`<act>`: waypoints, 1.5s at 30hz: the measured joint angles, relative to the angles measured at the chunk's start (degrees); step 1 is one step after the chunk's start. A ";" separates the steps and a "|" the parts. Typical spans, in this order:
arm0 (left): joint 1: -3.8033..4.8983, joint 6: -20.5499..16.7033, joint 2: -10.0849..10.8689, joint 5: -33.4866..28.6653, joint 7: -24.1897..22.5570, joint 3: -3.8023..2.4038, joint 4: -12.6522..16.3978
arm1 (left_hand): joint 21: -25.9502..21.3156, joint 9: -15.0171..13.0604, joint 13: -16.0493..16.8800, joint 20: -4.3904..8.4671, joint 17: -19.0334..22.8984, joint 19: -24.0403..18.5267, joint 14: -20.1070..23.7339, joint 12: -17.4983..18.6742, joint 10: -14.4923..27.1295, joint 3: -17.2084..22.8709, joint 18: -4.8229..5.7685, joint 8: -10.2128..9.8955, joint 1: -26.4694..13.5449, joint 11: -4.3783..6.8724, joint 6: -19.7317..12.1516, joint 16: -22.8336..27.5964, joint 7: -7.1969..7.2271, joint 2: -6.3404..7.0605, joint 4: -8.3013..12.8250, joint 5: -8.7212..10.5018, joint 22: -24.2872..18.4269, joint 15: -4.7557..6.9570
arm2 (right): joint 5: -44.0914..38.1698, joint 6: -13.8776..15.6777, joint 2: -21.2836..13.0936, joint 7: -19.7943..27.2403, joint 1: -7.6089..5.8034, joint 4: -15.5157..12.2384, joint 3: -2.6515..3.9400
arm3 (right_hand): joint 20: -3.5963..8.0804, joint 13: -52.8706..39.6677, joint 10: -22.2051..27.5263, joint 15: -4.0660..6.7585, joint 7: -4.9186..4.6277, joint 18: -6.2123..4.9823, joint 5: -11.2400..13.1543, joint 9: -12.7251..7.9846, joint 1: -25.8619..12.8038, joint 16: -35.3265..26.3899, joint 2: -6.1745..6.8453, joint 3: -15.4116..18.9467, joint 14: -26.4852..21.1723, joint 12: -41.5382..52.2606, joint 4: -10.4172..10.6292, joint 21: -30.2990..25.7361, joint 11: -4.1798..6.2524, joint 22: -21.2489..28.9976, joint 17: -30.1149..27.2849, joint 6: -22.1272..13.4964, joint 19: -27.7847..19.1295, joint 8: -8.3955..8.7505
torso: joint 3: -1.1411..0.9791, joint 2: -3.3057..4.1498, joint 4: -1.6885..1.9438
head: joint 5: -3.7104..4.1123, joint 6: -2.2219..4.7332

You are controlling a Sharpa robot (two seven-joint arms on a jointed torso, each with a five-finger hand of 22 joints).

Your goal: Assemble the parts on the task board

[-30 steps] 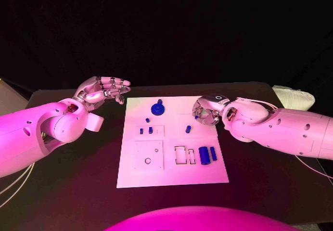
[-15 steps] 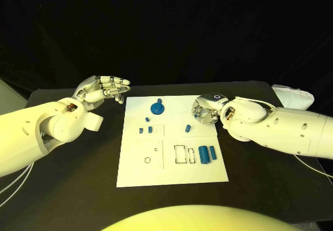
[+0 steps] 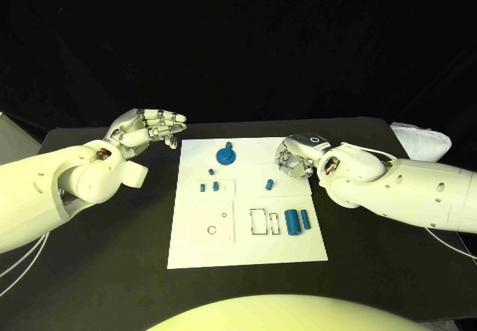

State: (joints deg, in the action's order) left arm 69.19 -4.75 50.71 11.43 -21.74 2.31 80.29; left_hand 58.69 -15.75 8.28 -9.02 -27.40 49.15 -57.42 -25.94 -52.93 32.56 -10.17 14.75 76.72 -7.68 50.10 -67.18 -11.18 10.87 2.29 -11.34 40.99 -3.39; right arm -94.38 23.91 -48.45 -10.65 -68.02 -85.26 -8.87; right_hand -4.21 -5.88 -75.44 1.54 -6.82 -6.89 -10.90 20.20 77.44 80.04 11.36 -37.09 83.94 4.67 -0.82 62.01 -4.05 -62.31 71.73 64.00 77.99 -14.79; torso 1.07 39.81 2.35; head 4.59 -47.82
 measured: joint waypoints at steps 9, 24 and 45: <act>-0.02 -0.53 -0.36 -0.10 -0.15 0.01 -0.43 | -0.25 0.00 0.00 -0.03 0.06 0.03 0.12 0.00 0.63 -0.32 0.00 0.03 -0.05 -0.21 -0.35 0.00 -0.11 0.05 0.00 0.00 -0.29 -0.12 | 0.09 4.18 -2.57 -0.14 -1.27 -4.58 0.45 | 0.00 0.12 0.00 -0.01 0.03 0.00 0.02 0.15 0.01 0.00 -0.01 -0.14 0.00 -0.05 -0.15 0.00 0.00 -0.21 0.07 -0.02 0.00 0.00 | -0.05 -0.12 -0.16 | -0.19 0.24; -0.36 -2.16 -0.99 -0.79 -0.58 0.01 -0.74 | -0.57 0.05 -0.04 -0.21 0.05 0.21 0.20 0.00 1.03 -0.48 0.00 0.03 -0.05 -0.21 -0.57 0.00 -0.16 0.05 -0.16 0.00 -0.43 -0.20 | 0.76 7.18 -2.09 0.23 -0.35 -13.48 0.40 | 0.00 0.10 0.00 -0.01 0.06 -0.01 0.18 0.09 0.77 -0.04 -0.75 -0.04 0.00 -0.29 -0.25 0.00 0.00 -0.26 0.13 -0.07 0.00 -0.27 | 0.01 -0.65 0.14 | -1.04 -0.07; -0.45 -3.05 -2.57 -1.18 -0.66 0.02 0.03 | -0.57 0.04 -0.04 -0.21 0.10 0.20 0.20 -0.20 1.03 -0.47 0.00 0.10 -0.05 -0.21 -0.56 0.00 -0.16 0.05 -0.16 0.00 -0.47 -0.20 | -1.78 6.65 5.75 0.29 5.07 -13.75 -0.73 | 0.21 0.08 0.00 -0.02 0.01 -0.12 -0.07 0.29 0.84 -0.04 -0.81 -0.23 0.01 -0.31 -0.38 -0.28 0.00 0.20 -0.18 -0.03 -0.23 0.00 | 0.31 -0.64 0.68 | -3.78 -1.25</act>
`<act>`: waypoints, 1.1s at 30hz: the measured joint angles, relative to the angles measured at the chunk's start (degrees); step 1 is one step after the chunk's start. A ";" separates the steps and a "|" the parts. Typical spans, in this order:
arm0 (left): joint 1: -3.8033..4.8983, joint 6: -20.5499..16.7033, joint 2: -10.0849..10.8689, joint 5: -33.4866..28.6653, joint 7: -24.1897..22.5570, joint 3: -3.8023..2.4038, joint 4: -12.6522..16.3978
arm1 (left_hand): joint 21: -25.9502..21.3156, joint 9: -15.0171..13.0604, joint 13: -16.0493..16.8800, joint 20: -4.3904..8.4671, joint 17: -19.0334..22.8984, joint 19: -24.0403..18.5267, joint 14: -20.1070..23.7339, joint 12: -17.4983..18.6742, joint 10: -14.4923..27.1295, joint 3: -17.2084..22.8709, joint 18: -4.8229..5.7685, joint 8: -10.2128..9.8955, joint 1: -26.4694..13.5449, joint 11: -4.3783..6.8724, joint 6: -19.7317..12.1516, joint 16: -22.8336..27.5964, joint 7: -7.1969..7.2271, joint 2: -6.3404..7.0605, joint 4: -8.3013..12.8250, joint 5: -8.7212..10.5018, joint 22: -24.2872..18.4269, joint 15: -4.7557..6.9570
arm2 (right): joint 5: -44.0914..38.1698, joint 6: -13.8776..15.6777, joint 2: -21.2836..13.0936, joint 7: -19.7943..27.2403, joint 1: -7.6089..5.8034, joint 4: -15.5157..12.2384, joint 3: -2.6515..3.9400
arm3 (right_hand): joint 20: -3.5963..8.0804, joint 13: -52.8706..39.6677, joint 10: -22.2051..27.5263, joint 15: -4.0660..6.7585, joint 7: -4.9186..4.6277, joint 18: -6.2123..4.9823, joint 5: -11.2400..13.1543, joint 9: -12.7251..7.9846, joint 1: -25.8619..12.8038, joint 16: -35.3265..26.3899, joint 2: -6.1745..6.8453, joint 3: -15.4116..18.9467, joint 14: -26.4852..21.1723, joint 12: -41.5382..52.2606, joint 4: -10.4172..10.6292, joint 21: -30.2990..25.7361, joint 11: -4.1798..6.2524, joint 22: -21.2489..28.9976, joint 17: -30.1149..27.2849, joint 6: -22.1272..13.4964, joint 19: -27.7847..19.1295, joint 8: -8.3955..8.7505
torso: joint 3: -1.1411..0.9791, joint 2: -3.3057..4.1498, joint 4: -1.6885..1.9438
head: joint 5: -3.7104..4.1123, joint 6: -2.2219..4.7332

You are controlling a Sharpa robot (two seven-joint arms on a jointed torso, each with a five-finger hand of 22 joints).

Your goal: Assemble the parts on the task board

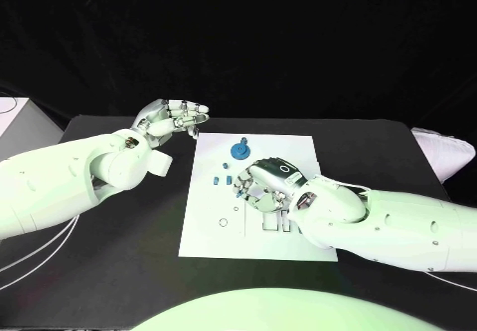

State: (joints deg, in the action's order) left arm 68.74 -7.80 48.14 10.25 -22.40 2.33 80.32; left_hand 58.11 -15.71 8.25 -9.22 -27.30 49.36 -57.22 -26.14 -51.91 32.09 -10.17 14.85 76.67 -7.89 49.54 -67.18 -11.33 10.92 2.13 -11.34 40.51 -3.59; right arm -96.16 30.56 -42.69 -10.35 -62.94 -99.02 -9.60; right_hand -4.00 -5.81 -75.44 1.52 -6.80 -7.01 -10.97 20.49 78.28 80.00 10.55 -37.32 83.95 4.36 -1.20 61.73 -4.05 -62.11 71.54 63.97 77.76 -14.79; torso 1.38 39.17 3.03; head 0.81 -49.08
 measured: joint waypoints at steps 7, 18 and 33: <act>0.00 -0.25 -0.37 0.00 0.13 0.00 0.11 | 0.00 0.00 0.00 0.00 0.00 0.00 0.00 0.00 0.00 0.00 0.00 0.13 0.00 0.00 -0.20 0.00 -0.20 0.00 0.00 0.00 0.00 0.00 | -1.16 -0.80 1.17 -0.63 0.70 0.91 -0.13 | 0.00 0.00 0.00 0.00 0.02 -0.01 0.00 0.00 0.00 0.00 0.00 -0.05 0.00 -0.07 0.04 0.00 0.00 0.00 0.00 -0.03 0.00 -0.27 | -0.05 0.02 -0.02 | -0.60 -0.42; 0.00 -0.33 -0.65 0.03 0.24 0.01 0.11 | 0.00 -0.01 0.00 0.00 0.00 0.00 0.00 0.01 0.00 0.00 0.00 0.13 0.00 0.00 -0.20 0.00 -0.20 0.00 0.00 0.00 -0.04 0.00 | -2.18 -2.24 2.22 -1.25 1.44 1.83 -0.33 | 0.00 0.07 -0.12 -0.09 0.10 -0.02 0.02 0.18 0.00 0.00 0.01 -0.23 0.09 -0.10 -0.08 0.00 0.12 0.07 -0.12 -0.12 0.00 -0.27 | -0.12 0.04 0.01 | -1.08 -0.91; 0.00 -0.34 -0.61 0.06 0.40 0.01 0.11 | 0.00 -0.01 0.00 -0.01 -0.01 0.41 0.00 -0.22 -0.01 0.00 0.00 0.12 0.00 0.00 -0.20 0.00 -0.20 0.00 0.00 0.00 -0.03 0.00 | -3.34 -3.82 2.42 -2.07 1.78 2.02 -0.49 | 0.00 0.01 -0.20 -0.10 0.16 -0.03 0.03 0.18 -0.01 0.00 0.02 -0.23 0.10 -0.21 -0.08 0.00 0.20 0.06 -0.18 -0.18 0.00 -0.14 | -0.04 0.07 0.21 | -0.79 -0.93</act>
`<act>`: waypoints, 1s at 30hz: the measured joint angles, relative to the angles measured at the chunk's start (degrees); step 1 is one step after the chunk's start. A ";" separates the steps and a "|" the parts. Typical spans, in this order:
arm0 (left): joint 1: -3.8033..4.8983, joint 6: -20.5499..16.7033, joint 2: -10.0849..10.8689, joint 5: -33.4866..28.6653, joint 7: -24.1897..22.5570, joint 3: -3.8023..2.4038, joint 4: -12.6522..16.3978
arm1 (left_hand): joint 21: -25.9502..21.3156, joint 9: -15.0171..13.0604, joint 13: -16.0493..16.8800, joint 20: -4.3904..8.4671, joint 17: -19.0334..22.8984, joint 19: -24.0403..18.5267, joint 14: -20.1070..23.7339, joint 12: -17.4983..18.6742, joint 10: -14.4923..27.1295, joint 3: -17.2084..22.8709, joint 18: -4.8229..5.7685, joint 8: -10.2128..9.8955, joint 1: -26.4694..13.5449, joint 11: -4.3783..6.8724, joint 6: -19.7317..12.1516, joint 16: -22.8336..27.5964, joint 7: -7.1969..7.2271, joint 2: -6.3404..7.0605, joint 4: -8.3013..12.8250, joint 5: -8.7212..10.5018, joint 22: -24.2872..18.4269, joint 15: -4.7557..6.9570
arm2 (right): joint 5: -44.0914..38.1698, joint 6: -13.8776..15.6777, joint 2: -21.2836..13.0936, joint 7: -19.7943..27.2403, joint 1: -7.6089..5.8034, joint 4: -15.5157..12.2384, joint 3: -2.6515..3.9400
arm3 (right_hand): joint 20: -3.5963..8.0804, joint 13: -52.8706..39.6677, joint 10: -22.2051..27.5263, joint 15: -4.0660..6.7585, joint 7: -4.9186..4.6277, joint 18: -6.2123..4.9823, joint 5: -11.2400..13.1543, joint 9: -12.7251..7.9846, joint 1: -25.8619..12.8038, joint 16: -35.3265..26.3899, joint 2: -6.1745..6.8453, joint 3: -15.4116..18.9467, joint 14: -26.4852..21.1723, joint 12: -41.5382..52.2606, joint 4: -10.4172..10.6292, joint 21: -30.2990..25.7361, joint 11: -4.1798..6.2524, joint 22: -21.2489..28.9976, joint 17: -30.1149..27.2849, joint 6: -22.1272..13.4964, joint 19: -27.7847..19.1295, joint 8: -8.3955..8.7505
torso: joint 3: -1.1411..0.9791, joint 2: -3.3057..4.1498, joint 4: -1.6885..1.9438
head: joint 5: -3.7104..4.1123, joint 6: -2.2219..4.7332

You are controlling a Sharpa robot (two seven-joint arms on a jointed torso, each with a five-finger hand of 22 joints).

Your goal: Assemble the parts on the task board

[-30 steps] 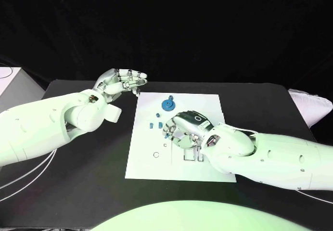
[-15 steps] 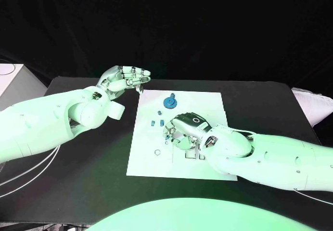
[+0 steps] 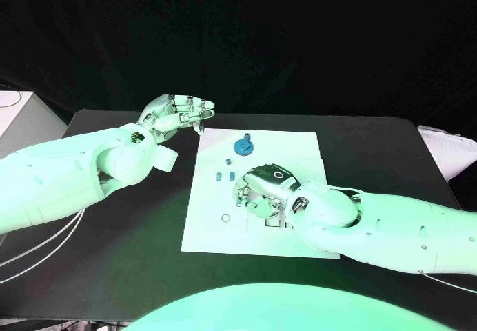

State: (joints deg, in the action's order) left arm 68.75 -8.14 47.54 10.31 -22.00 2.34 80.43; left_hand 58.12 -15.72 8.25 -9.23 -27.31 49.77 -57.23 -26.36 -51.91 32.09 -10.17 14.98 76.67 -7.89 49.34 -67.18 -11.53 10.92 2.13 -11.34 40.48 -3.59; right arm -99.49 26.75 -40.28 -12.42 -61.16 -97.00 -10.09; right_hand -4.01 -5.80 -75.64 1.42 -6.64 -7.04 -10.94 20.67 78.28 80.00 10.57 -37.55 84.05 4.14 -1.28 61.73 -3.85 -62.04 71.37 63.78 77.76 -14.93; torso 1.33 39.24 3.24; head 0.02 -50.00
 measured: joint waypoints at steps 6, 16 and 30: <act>0.00 0.00 0.01 0.01 0.06 0.00 0.00 | 0.00 0.00 0.00 0.00 0.00 0.00 0.00 0.00 0.00 0.00 0.00 -0.01 0.00 0.00 0.00 0.00 0.00 0.00 0.00 0.00 -0.04 0.00 | -0.37 -0.58 0.05 -0.40 0.05 0.16 -0.04 | 0.00 0.00 -0.01 0.00 0.00 0.00 0.11 -0.05 0.00 0.00 0.00 0.00 0.00 0.00 0.00 0.00 0.01 0.00 0.00 0.00 0.00 0.08 | 0.02 -0.01 0.06 | 0.19 0.00; 0.00 0.00 0.06 0.01 0.18 0.00 -0.01 | 0.00 0.00 0.00 0.00 0.00 0.00 0.00 0.00 0.00 0.00 0.00 -0.02 0.00 -0.01 0.00 0.00 0.00 0.00 0.00 0.00 -0.05 0.00 | -0.80 -1.20 0.21 -0.85 0.10 0.30 -0.09 | 0.00 0.04 -0.11 0.14 0.00 -0.01 0.22 -0.07 0.00 0.00 0.01 0.01 -0.14 -0.08 0.00 0.00 0.10 0.00 0.00 0.00 0.00 -0.14 | 0.09 -0.03 0.18 | 0.38 -0.01; 0.00 0.01 0.17 0.03 0.34 0.00 0.07 | -0.27 -0.01 0.00 0.00 -0.01 -0.01 0.00 0.01 0.20 -0.16 0.00 -0.02 0.00 -0.20 -0.19 0.00 0.19 0.00 -0.16 0.00 -0.10 0.00 | -1.41 -1.92 0.88 -1.25 0.28 1.10 -0.13 | 0.00 -0.02 -0.11 0.13 0.00 -0.01 0.32 -0.04 -0.01 0.00 0.01 0.03 -0.13 -0.09 -0.03 0.00 0.10 -0.01 0.01 0.00 0.00 -0.05 | 0.19 -0.08 0.29 | 0.59 -0.01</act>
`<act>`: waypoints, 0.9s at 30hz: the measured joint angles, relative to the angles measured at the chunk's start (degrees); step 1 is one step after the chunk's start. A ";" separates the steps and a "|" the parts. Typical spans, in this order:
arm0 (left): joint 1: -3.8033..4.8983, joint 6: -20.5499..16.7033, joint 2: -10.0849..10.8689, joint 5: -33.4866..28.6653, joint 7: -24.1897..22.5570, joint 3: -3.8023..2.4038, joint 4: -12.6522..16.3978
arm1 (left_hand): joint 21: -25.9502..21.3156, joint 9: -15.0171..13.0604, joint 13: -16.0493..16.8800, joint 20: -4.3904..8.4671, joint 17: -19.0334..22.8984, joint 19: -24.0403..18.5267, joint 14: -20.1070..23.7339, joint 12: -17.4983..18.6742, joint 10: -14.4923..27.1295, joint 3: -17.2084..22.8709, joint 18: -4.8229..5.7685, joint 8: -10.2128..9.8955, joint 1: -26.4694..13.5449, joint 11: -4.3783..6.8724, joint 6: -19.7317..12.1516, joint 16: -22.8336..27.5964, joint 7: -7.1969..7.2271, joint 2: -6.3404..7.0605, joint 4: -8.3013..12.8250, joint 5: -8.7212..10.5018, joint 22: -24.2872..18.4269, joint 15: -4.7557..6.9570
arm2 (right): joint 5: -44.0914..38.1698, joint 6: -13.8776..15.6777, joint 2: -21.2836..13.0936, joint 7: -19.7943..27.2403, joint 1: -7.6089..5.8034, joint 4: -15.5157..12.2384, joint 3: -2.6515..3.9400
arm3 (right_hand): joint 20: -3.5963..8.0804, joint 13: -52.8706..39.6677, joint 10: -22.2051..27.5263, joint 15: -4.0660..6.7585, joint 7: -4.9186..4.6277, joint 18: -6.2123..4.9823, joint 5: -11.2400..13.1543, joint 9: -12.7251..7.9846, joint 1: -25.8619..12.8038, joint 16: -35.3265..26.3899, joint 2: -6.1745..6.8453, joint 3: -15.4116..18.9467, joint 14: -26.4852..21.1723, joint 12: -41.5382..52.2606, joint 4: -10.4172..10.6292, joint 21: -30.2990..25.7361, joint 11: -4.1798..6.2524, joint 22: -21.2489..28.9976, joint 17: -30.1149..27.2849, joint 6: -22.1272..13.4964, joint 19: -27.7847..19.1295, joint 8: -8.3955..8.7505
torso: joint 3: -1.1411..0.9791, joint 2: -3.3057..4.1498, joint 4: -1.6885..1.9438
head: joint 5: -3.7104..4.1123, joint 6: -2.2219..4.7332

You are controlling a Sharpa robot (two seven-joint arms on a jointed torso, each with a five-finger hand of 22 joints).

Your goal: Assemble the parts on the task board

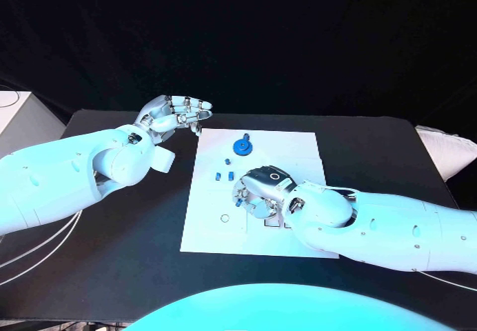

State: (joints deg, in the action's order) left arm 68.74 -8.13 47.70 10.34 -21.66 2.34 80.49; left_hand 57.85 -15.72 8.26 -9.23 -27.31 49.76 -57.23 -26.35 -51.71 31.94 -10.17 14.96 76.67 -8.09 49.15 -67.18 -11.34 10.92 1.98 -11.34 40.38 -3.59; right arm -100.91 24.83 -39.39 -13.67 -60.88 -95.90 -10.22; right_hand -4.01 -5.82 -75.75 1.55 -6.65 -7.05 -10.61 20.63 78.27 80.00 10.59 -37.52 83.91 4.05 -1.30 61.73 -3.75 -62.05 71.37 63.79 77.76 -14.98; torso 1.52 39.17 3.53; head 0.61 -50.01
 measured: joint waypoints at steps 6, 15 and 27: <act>0.00 0.00 0.06 0.01 0.07 0.00 0.05 | 0.00 0.00 0.00 0.00 0.00 0.00 0.00 0.00 0.00 0.00 0.00 0.00 0.00 0.00 0.00 0.00 0.00 0.00 0.00 0.00 0.00 0.00 | -0.35 -0.74 0.39 -0.10 0.01 0.20 0.06 | 0.00 0.00 0.00 0.00 0.00 0.00 0.00 0.02 0.00 0.00 0.00 0.03 0.00 0.00 -0.04 0.00 0.00 0.00 0.00 0.00 0.00 -0.08 | 0.02 0.02 0.03 | 0.05 0.00; 0.00 0.00 0.09 0.03 0.19 0.00 0.07 | 0.00 0.00 0.00 0.00 0.00 0.00 0.00 0.00 0.21 0.00 0.00 0.00 0.00 0.21 -0.21 0.00 -0.21 0.00 0.00 0.00 0.01 0.00 | -0.32 -1.54 0.69 0.17 0.08 0.66 0.02 | -0.66 0.64 2.22 -0.45 -1.38 -0.01 -0.61 0.84 -2.73 0.00 1.02 0.64 -0.02 -0.41 0.57 -1.44 0.14 0.75 -0.35 -2.62 -1.10 0.95 | 0.04 -0.01 0.04 | 0.16 0.00; 0.00 0.15 0.07 0.04 0.45 0.00 -0.07 | 0.00 0.00 0.00 0.00 0.00 0.00 0.21 0.00 0.52 0.00 0.00 0.22 0.00 -0.11 -0.21 0.00 -0.21 0.00 0.00 0.00 -0.11 -0.21 | 1.21 -1.11 0.16 1.67 0.27 0.61 -0.24 | -2.25 2.32 10.87 -1.97 -2.51 -0.02 -0.70 0.40 -4.68 -0.46 3.29 2.51 0.11 -0.34 1.63 -6.00 -1.92 4.27 -2.61 -5.60 -3.09 3.37 | 0.01 -0.06 0.06 | 0.20 0.00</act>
State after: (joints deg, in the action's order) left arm 68.74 -7.98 47.78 10.38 -21.21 2.34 80.42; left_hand 57.85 -15.72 8.26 -9.22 -27.32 49.76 -57.02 -26.35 -51.19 31.94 -10.17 15.17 76.67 -8.20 48.94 -67.18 -11.55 10.92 1.98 -11.34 40.28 -3.80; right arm -99.70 23.72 -39.23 -12.00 -60.61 -95.29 -10.46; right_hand -6.26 -3.51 -64.88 -0.42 -9.16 -7.07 -11.32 21.04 73.59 79.54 13.88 -35.01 84.02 3.71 0.32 55.73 -5.66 -57.77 68.77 58.19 74.67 -11.62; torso 1.53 39.11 3.59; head 0.81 -50.01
